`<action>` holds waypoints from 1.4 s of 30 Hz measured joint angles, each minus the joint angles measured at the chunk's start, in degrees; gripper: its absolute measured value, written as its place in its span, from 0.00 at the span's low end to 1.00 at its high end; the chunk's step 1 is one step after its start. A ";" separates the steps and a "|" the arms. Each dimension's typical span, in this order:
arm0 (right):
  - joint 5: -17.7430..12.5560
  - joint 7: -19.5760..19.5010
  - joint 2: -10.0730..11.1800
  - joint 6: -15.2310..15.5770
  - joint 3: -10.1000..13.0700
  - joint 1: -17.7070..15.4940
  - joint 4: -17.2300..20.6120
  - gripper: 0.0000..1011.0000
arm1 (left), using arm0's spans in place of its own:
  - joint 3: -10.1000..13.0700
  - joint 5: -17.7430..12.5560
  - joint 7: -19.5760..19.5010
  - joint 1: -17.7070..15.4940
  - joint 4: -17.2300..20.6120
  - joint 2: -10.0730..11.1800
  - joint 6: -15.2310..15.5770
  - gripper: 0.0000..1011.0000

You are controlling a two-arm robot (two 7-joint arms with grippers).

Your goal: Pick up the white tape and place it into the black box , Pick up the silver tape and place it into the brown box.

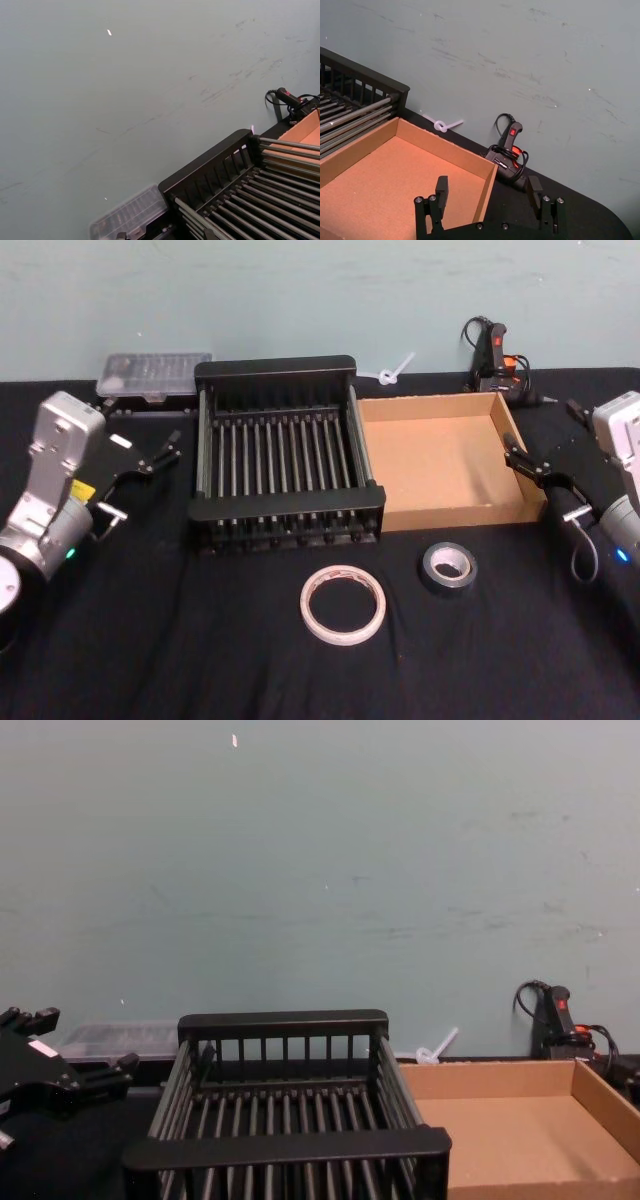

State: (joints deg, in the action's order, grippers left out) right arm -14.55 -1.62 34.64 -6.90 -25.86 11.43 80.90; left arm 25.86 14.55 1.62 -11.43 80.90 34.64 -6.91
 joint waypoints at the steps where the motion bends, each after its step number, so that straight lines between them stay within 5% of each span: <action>1: 0.00 0.00 0.00 0.00 0.00 0.00 0.00 0.99 | 0.00 0.00 0.00 0.00 0.00 0.00 0.00 0.99; 42: 0.00 0.00 0.00 0.00 0.00 0.00 0.00 0.99 | 0.00 0.00 0.00 0.00 0.00 0.00 0.00 0.99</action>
State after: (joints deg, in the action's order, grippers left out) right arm -14.55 -1.62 34.64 -6.90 -25.86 11.43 80.90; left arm 25.86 14.55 1.62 -11.43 80.90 34.64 -6.91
